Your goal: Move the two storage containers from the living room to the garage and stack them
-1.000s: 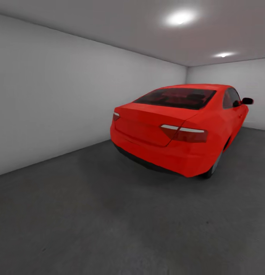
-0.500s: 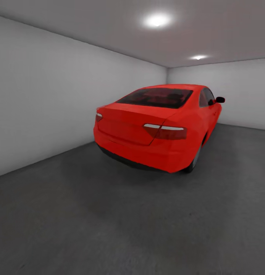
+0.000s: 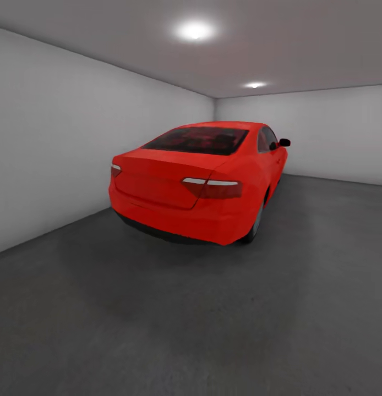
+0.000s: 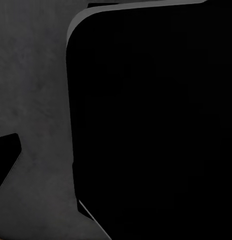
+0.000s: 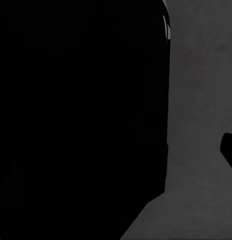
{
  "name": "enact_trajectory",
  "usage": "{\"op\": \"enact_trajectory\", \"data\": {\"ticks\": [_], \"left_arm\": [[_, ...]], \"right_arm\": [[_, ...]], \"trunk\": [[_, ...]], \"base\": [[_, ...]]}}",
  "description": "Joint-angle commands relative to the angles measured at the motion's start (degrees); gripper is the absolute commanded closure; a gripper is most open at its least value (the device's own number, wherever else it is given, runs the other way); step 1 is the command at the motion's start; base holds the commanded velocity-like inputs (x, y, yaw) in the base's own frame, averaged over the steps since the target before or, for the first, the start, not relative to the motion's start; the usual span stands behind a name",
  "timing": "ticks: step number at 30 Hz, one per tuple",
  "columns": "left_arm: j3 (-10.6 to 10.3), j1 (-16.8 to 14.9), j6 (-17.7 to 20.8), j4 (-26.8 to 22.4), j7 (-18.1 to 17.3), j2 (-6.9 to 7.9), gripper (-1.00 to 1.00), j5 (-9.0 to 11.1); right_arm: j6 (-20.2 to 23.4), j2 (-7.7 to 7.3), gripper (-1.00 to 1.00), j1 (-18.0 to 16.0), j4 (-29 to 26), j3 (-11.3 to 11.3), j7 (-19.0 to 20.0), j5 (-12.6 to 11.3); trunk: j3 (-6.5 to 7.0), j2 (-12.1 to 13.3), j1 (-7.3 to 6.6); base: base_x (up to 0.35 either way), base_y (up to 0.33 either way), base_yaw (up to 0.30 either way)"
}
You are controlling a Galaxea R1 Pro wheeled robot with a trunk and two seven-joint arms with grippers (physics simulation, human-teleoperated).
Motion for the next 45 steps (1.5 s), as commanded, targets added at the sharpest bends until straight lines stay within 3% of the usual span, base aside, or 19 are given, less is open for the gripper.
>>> {"op": "enact_trajectory", "data": {"ticks": [1,45], "left_arm": [[0.0,0.0,-0.2,0.0,0.0,0.01,-1.00,0.0],[-0.2,0.0,-0.2,0.0,0.0,0.01,-1.00,-0.1]], "right_arm": [[0.0,0.00,-1.00,0.0,0.0,-0.3,0.1,0.0],[0.0,-0.26,-1.00,0.0,0.0,-0.1,0.0,0.0]], "trunk": [[-0.04,0.0,0.00],[-0.04,0.0,0.00]], "base": [[0.000,0.000,-0.284],[0.000,0.000,-0.284]]}}
